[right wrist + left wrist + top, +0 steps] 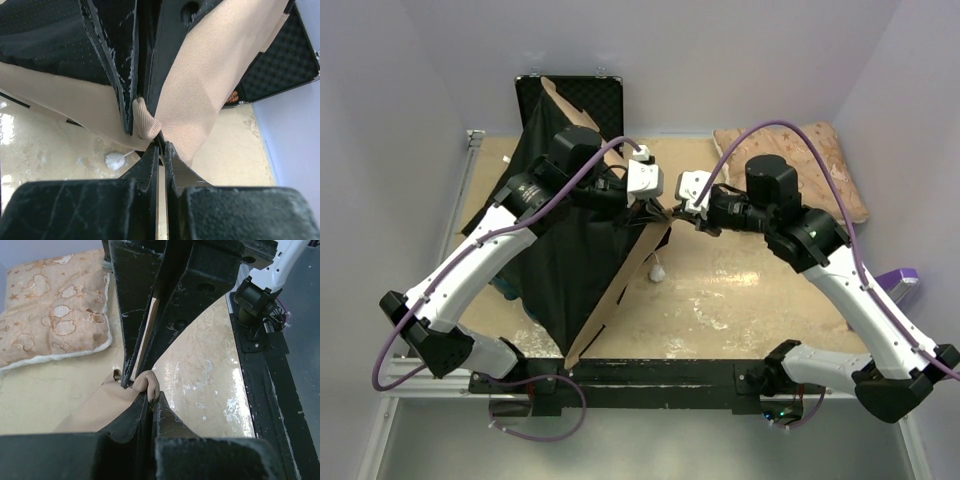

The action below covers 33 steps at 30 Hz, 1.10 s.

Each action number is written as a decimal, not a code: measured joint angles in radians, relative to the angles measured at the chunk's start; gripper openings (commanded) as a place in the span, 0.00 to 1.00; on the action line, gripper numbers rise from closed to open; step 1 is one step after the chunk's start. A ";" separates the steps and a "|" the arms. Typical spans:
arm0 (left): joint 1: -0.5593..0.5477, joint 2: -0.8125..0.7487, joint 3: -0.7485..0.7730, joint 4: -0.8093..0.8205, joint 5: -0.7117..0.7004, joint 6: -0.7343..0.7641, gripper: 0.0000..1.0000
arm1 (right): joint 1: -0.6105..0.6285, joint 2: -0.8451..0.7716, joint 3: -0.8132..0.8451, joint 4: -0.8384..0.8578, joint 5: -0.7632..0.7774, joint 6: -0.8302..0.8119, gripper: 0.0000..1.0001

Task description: Set up the pet tent

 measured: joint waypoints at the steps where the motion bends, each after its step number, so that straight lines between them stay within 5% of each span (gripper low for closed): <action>1: -0.008 0.005 0.002 -0.005 -0.008 0.000 0.00 | 0.001 0.003 0.003 -0.006 0.000 0.003 0.00; 33: 0.018 0.028 -0.019 0.000 -0.039 -0.071 0.00 | 0.006 0.015 0.019 -0.043 0.005 0.007 0.00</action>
